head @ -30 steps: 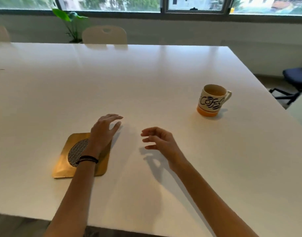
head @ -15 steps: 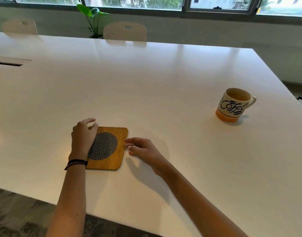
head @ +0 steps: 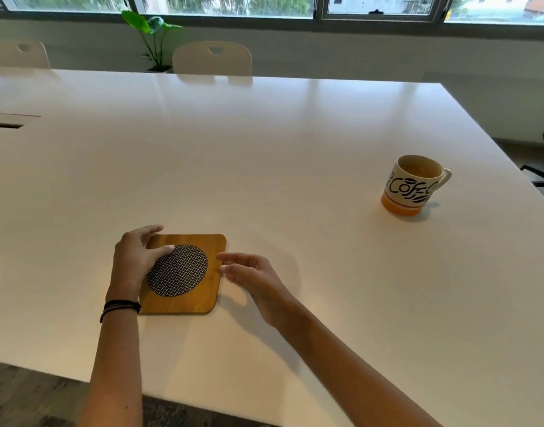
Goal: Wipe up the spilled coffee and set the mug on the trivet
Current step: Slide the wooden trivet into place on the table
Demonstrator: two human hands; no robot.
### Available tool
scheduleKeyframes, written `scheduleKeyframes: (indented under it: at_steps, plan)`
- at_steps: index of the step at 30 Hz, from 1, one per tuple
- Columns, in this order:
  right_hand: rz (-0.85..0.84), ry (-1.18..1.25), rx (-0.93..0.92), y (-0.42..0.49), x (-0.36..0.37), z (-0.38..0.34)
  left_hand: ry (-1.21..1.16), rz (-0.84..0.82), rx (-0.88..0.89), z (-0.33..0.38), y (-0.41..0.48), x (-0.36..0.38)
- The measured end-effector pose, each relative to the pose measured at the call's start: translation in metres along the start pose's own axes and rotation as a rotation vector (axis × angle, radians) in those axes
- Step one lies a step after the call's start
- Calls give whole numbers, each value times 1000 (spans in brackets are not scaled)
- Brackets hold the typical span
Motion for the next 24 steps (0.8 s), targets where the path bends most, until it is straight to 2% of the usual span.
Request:
scheduleKeyframes:
  at_steps: [6, 10, 13, 19, 24]
  plan:
    - [178, 160, 37, 4, 9, 3, -90, 2, -43, -4, 1, -3]
    - [216, 177, 42, 11, 13, -1, -123, 0, -55, -6, 2, -5]
    - [244, 82, 23, 15, 15, -3, -153, -7, -65, -6, 2, -4]
    - [391, -210, -229, 21, 1, -15, -202, -81, -65, -1, -2, 6]
    - [446, -215, -250, 19, -21, -22, -228, -164, -55, 9, -8, 20]
Point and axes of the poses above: each hand's wrist, its own y-axis towards the middle knuckle, its own x-axis out of the palm, z = x × y, the point moved 5 cm from there along y, towards the middle knuckle, and after that the axes turned 14 degrees about z, right-handed, at the moved point
